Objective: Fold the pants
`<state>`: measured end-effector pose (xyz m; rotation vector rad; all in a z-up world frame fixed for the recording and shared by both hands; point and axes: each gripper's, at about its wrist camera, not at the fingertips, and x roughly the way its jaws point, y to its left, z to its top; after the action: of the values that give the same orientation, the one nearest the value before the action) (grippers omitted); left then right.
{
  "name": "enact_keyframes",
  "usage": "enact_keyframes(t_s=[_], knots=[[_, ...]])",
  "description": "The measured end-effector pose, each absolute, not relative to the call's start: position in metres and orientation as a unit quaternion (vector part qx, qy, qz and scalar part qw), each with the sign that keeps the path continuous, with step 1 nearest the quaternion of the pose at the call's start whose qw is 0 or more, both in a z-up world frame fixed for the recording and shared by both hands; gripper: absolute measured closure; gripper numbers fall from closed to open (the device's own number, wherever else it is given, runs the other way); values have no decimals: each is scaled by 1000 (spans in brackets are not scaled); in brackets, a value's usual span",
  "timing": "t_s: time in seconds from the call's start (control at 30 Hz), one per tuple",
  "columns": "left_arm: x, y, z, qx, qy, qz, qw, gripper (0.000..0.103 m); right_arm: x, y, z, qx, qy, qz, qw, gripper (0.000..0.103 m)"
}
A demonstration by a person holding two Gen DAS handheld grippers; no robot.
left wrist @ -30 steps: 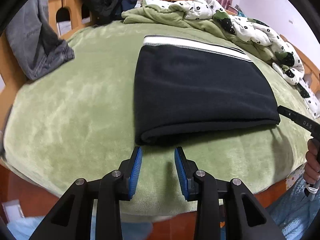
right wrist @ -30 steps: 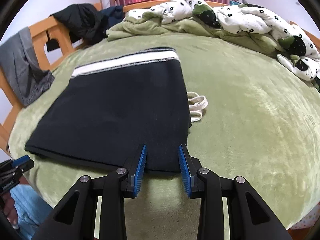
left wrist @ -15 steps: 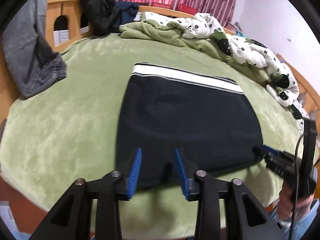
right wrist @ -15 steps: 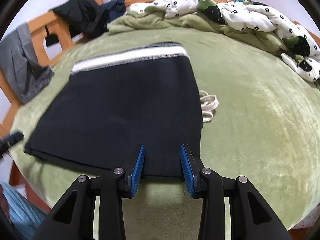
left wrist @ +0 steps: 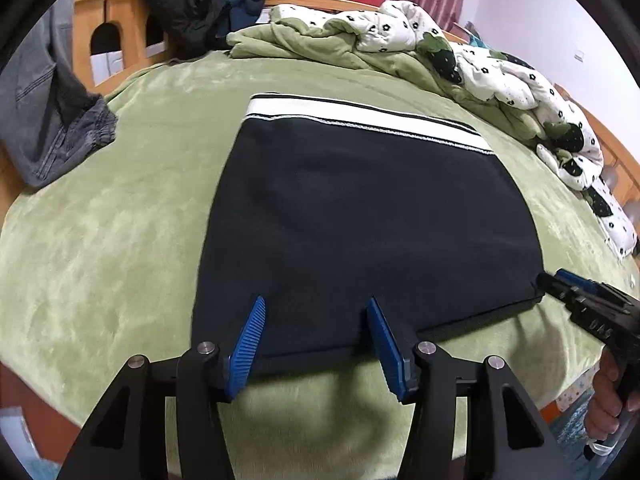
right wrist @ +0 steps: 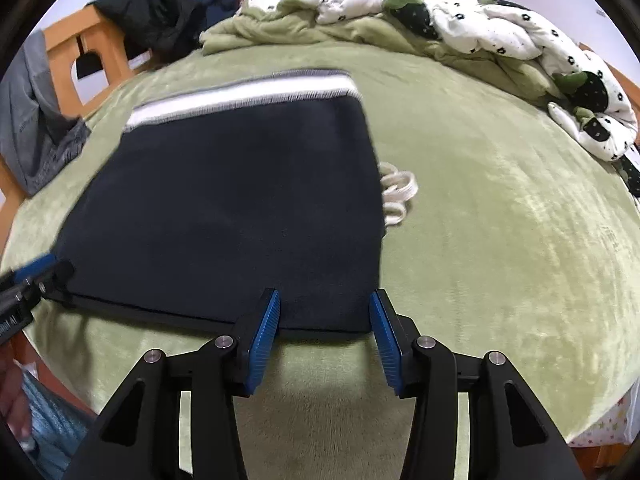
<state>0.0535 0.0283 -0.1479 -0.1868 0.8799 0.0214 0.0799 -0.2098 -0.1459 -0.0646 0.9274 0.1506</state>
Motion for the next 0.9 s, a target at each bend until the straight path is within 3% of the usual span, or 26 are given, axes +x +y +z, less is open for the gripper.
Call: enact_keyframes(t_s=[0.43, 0.5, 0.57, 0.67, 0.9], knots=[[11, 4, -79, -87, 389, 0, 917, 46, 15, -237, -75, -6, 390, 55, 919, 55], [6, -1, -75, -81, 389, 2, 918, 46, 7, -240, -74, -3, 390, 47, 920, 50], [-1, -5, -70, -77, 387, 3, 919, 46, -3, -244, -72, -1, 382, 47, 923, 32], [-11, -9, -65, -64, 381, 10, 922, 42, -12, -248, -68, 2, 366, 54, 929, 16], [-32, -7, -59, -64, 377, 18, 924, 36, -24, -244, -65, -6, 372, 59, 926, 13]])
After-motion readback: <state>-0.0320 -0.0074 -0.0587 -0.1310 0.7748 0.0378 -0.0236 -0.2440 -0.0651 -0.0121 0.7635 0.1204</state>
